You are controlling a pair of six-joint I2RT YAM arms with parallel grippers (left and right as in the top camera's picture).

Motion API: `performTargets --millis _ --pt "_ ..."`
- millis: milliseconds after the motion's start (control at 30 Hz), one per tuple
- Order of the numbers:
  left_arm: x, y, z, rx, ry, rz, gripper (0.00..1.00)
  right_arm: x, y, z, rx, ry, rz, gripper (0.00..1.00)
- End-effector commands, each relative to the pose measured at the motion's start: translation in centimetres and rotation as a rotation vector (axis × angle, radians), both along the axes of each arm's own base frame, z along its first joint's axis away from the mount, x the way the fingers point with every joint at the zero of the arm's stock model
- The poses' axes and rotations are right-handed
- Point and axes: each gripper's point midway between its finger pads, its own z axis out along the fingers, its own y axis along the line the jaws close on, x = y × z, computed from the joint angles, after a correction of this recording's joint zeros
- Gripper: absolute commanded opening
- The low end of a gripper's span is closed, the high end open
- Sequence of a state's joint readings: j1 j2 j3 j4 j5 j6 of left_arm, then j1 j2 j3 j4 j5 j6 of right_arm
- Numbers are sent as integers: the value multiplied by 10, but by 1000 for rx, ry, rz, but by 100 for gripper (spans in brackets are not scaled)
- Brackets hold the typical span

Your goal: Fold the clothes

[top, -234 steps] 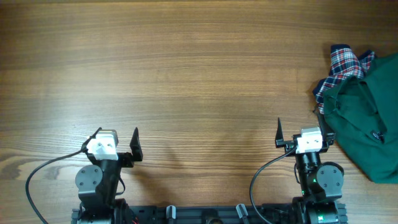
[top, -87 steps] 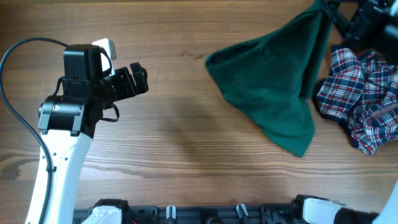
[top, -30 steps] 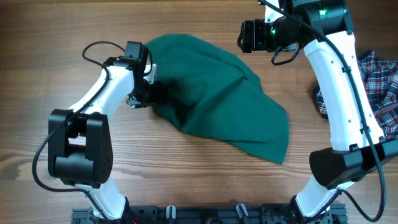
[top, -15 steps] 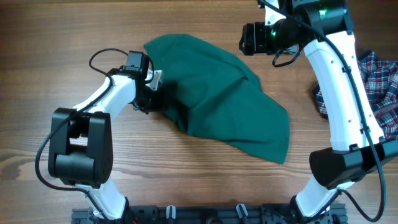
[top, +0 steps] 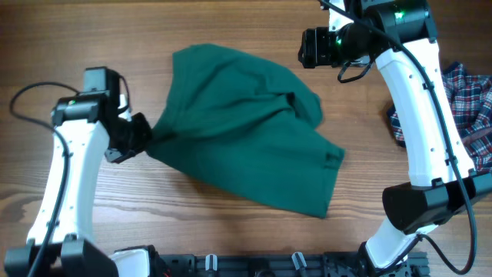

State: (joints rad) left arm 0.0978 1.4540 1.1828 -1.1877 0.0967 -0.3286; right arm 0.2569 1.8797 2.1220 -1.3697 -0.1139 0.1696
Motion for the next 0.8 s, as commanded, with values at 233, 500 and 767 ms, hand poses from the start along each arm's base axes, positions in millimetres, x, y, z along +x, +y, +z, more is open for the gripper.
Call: performTargets --millis 233,500,767 --pt "-33 79 17 147 29 307 4 7 -19 -44 -92 88 -72 94" --pt "-32 79 17 148 25 305 4 20 2 -169 -55 354 15 86" --pt "-29 79 17 148 15 305 4 36 15 -226 221 463 20 72"
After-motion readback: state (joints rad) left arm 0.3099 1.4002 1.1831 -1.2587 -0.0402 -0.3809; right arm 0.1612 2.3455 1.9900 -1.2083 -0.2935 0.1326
